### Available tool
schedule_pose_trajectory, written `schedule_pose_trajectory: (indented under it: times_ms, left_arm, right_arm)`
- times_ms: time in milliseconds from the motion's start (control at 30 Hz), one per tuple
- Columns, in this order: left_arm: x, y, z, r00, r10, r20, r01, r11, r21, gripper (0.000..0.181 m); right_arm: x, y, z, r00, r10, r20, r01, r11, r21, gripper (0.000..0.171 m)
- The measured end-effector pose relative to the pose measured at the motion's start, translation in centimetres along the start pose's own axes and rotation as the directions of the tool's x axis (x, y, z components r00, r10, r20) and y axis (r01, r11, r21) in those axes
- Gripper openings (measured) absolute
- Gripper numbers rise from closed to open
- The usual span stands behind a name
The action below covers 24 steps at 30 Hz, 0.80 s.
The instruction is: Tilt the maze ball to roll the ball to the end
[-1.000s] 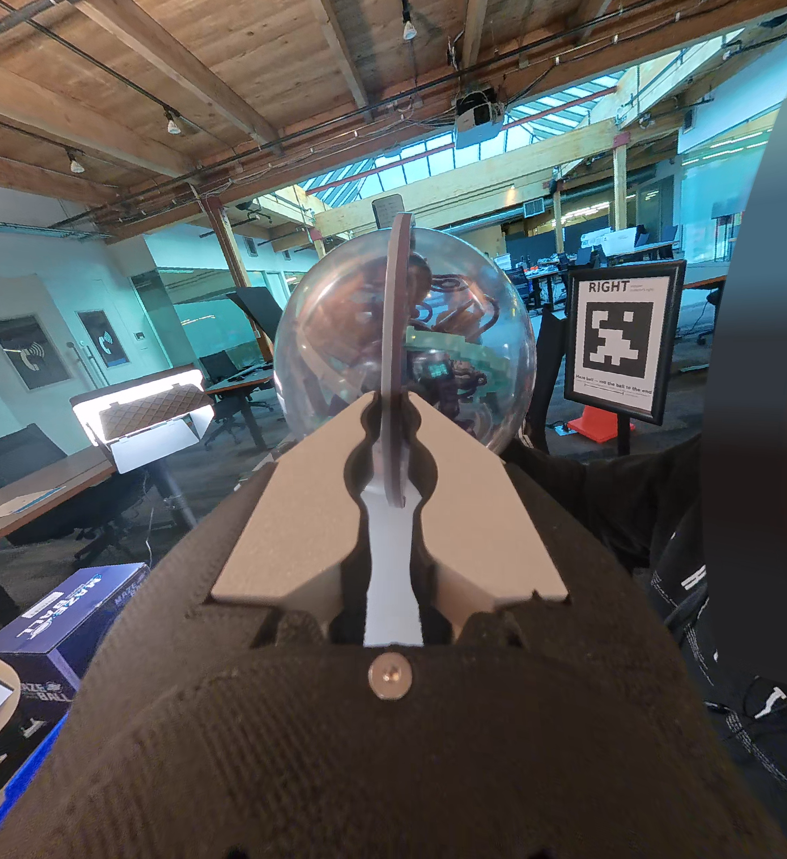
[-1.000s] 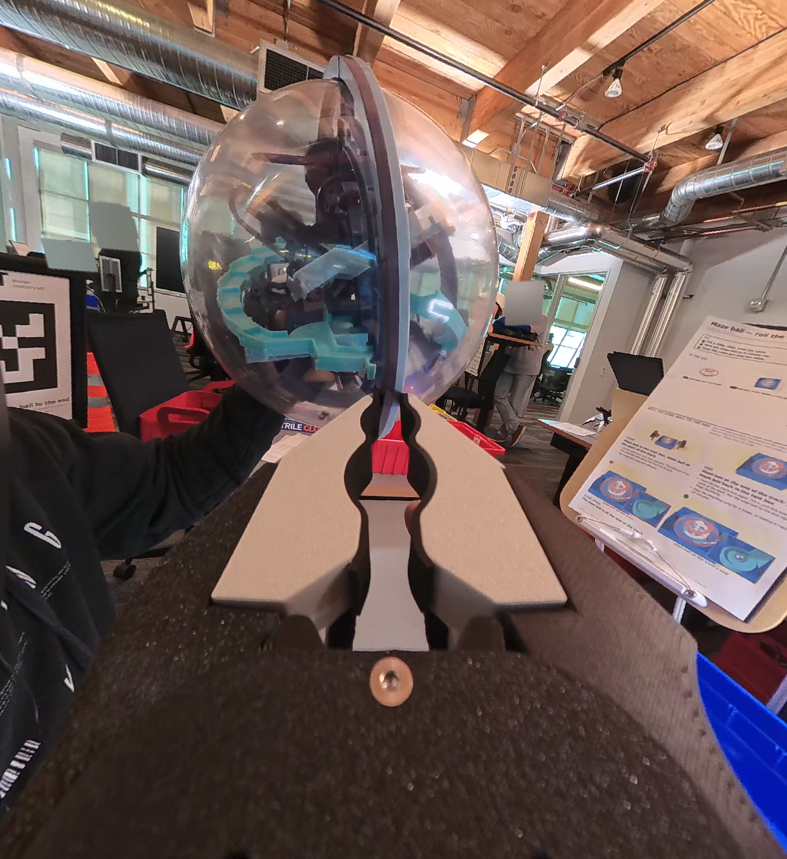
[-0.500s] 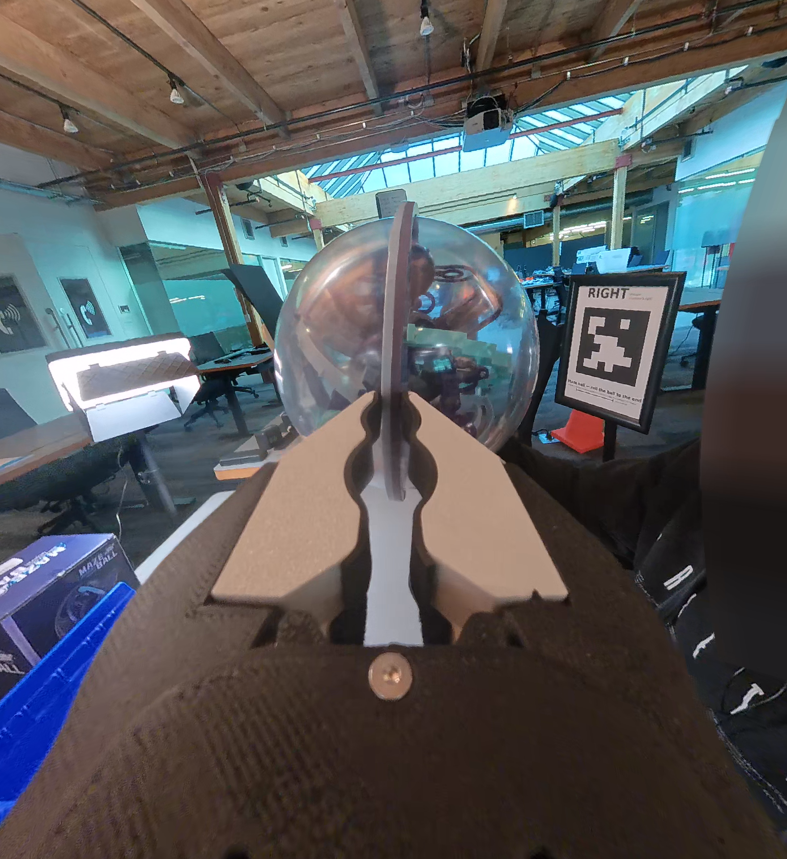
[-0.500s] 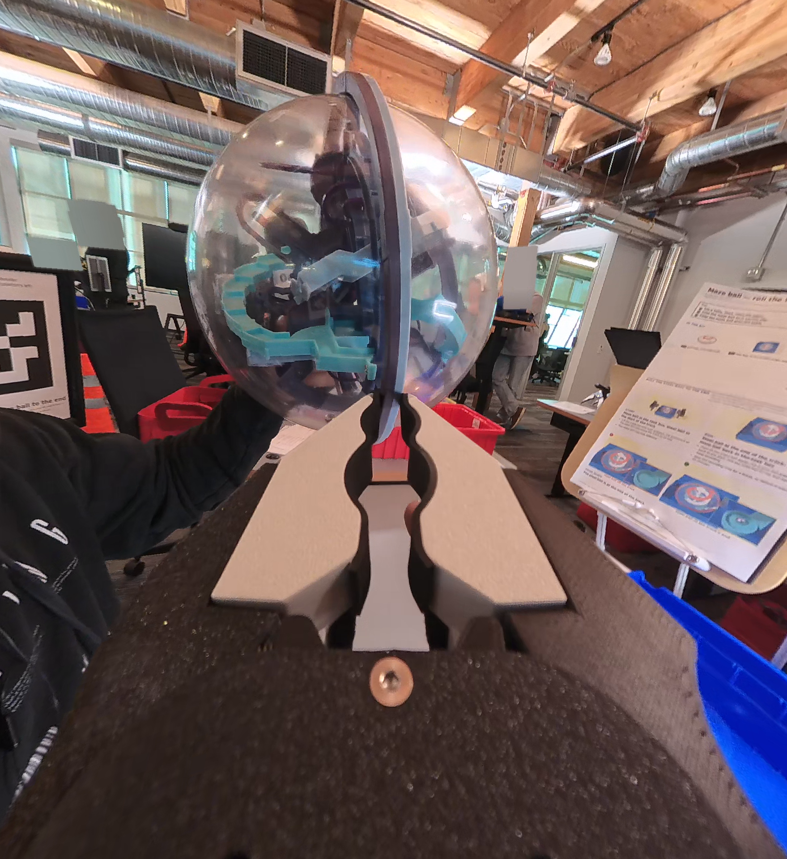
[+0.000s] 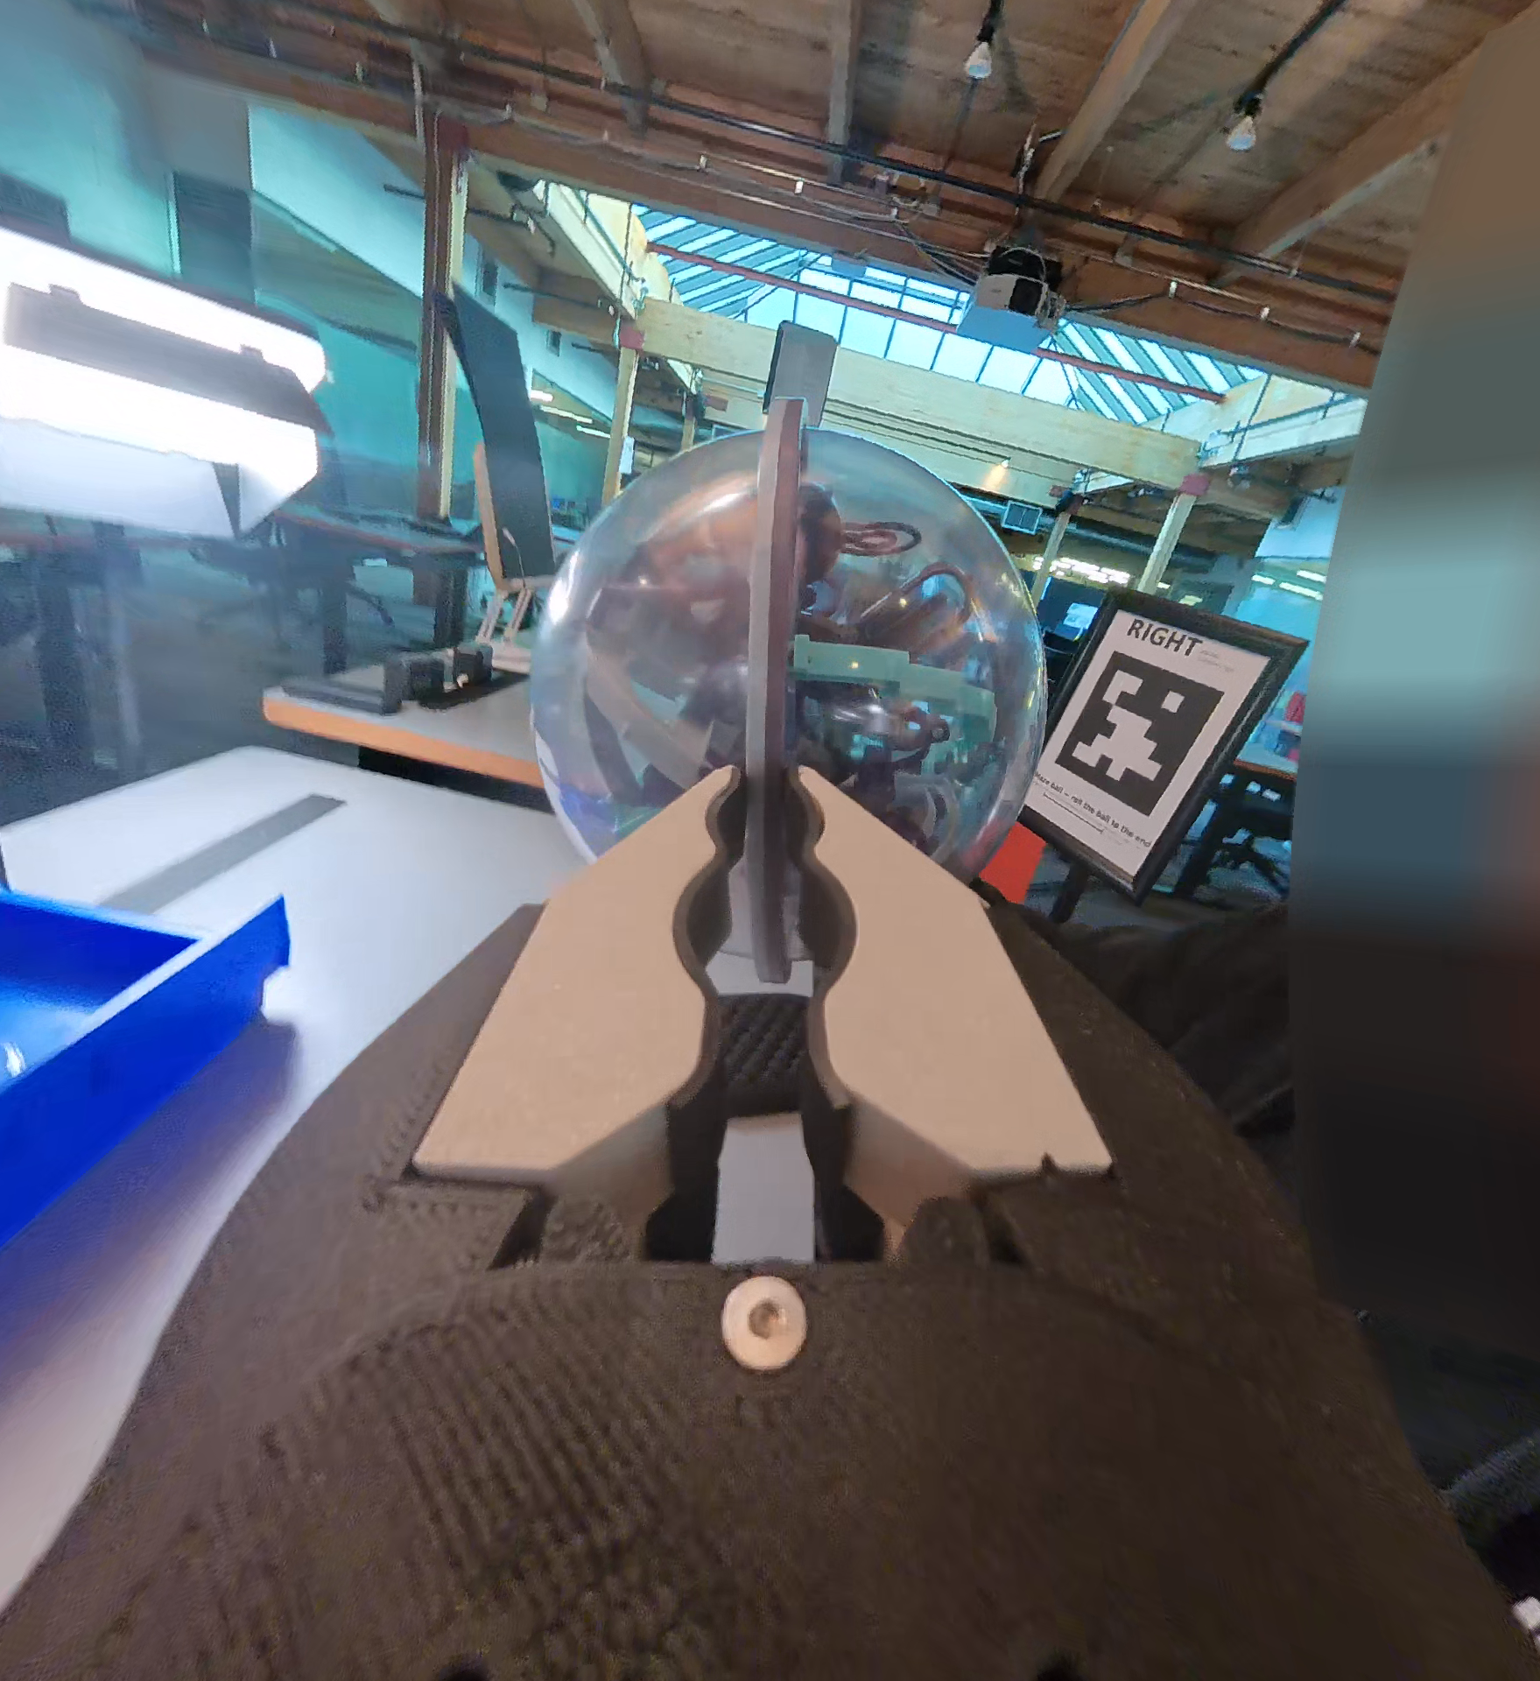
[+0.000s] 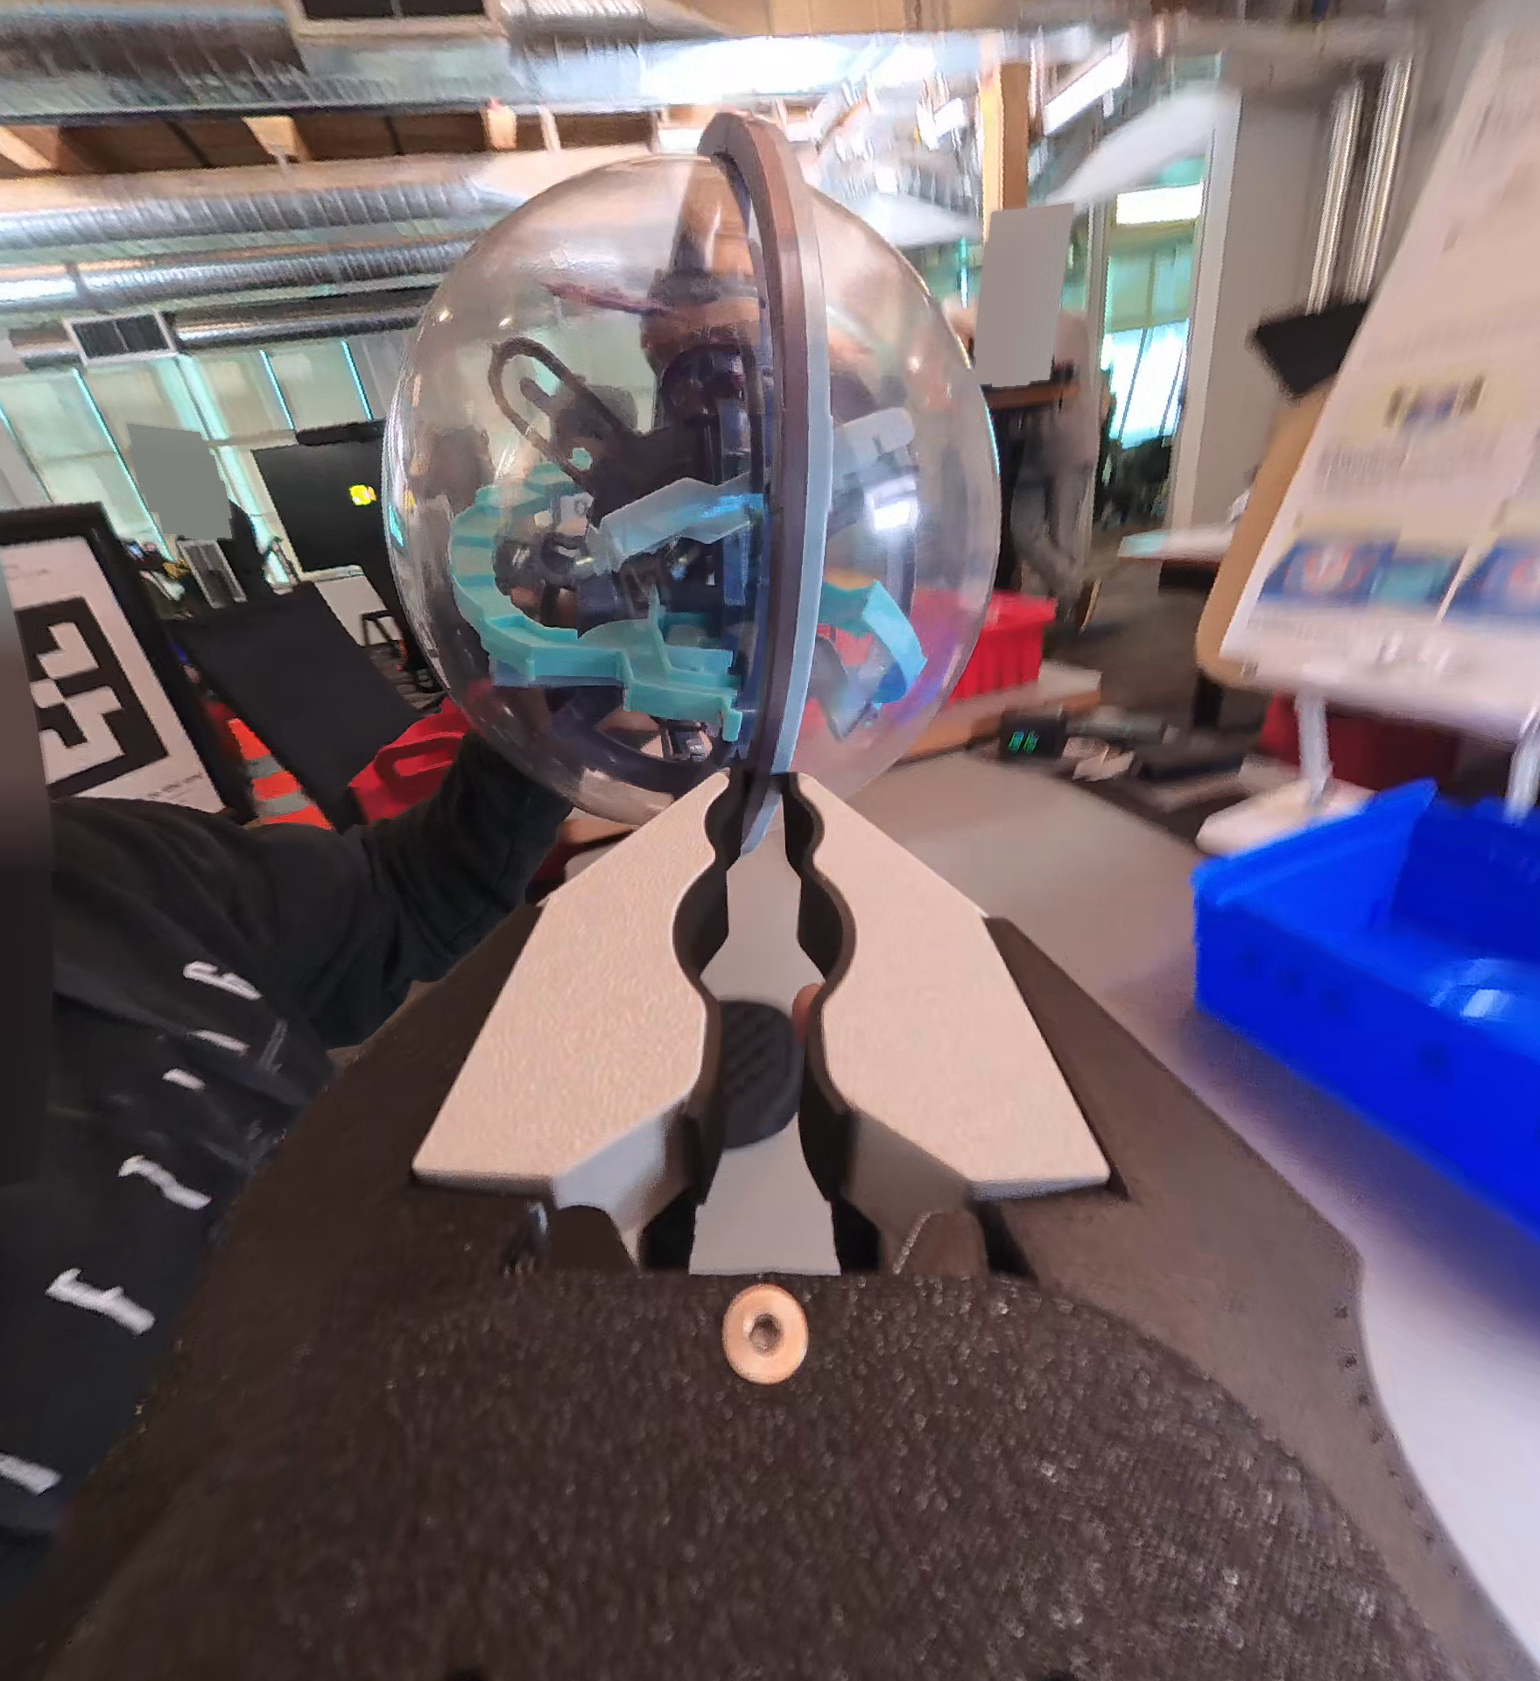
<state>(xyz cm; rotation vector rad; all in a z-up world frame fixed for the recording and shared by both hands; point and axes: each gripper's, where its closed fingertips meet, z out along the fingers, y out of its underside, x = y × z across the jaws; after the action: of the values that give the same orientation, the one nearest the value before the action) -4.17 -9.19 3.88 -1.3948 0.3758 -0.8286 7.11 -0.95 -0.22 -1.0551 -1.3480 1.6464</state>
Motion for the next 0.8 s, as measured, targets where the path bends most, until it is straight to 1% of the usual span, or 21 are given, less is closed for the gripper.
schedule_pose_trajectory:
  times_ms: [100,167,233,333,467,533,633,733,800]
  left_arm:
    - [-2.0,3.4,-0.5,0.992,-0.122,0.032,0.123,0.992,-0.028,0.006]
    - [-3.9,6.8,-1.0,0.972,-0.221,0.081,0.226,0.972,-0.065,0.006]
    - [-5.9,10.7,-1.5,0.935,-0.327,0.137,0.342,0.934,-0.102,0.006]
    - [-8.3,16.4,-2.3,0.858,-0.473,0.199,0.502,0.853,-0.139,0.006]
    - [-10.1,21.8,-3.0,0.763,-0.6,0.24,0.641,0.749,-0.165,0.006]
    - [-10.6,23.3,-3.1,0.719,-0.65,0.248,0.693,0.701,-0.171,0.006]
    - [-11.1,24.5,-2.9,0.667,-0.702,0.251,0.744,0.644,-0.177,0.006]
    - [-11.7,24.6,-2.5,0.629,-0.74,0.237,0.777,0.606,-0.169,0.006]
    - [-12.2,24.8,-2.3,0.625,-0.741,0.247,0.78,0.6,-0.175,0.006]
  right_arm:
    - [0.9,3.9,-0.2,0.986,0.164,-0.007,-0.164,0.984,-0.064,0.006]
    - [1.6,7.3,-0.5,0.952,0.304,-0.018,-0.304,0.946,-0.108,0.005]
    - [2.3,11.2,-0.8,0.891,0.453,-0.041,-0.454,0.878,-0.154,0.005]
    - [3.1,16.5,-1.5,0.765,0.64,-0.075,-0.64,0.743,-0.194,0.006]
    - [4.1,20.7,-2.1,0.643,0.756,-0.12,-0.761,0.614,-0.208,0.005]
    - [4.8,22.0,-2.4,0.594,0.792,-0.142,-0.8,0.563,-0.207,0.006]
    - [5.7,23.4,-2.8,0.533,0.827,-0.176,-0.842,0.498,-0.209,0.006]
    - [6.8,23.7,-2.9,0.494,0.849,-0.188,-0.866,0.461,-0.194,0.006]
    - [7.7,23.6,-3.1,0.49,0.849,-0.198,-0.869,0.46,-0.182,0.006]
